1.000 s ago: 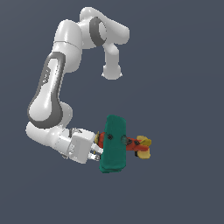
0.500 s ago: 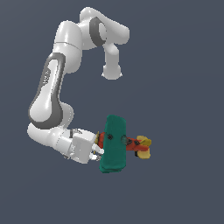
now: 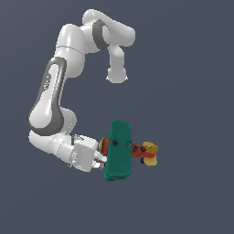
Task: Pick up the object and move it to a goal position.
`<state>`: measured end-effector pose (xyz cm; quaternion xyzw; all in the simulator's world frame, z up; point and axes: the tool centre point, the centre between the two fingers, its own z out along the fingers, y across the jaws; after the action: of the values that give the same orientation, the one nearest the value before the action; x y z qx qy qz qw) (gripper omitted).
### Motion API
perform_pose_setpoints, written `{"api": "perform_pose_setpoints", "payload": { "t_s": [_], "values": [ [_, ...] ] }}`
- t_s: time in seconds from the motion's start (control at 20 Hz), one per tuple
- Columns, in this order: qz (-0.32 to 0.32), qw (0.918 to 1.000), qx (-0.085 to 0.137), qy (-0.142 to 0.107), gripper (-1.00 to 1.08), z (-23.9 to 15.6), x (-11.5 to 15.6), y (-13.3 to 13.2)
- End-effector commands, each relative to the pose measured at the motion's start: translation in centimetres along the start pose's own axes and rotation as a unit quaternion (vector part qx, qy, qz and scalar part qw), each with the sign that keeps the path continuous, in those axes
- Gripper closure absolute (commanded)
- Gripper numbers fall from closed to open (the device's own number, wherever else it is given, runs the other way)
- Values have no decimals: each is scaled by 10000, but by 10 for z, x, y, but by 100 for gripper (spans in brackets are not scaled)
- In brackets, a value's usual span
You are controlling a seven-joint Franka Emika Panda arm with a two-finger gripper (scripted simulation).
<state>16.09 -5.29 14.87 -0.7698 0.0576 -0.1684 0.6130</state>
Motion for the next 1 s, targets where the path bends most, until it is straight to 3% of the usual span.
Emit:
{"api": "perform_pose_setpoints", "payload": {
  "t_s": [0.0, 0.7, 0.75, 0.95],
  "values": [
    [-1, 10000, 28, 21, -20, 0, 1, 0],
    [7, 10000, 35, 26, -20, 35, 0, 0],
    [7, 10000, 35, 26, 108, 35, 0, 0],
    [7, 10000, 35, 26, 108, 35, 0, 0]
  ]
}}
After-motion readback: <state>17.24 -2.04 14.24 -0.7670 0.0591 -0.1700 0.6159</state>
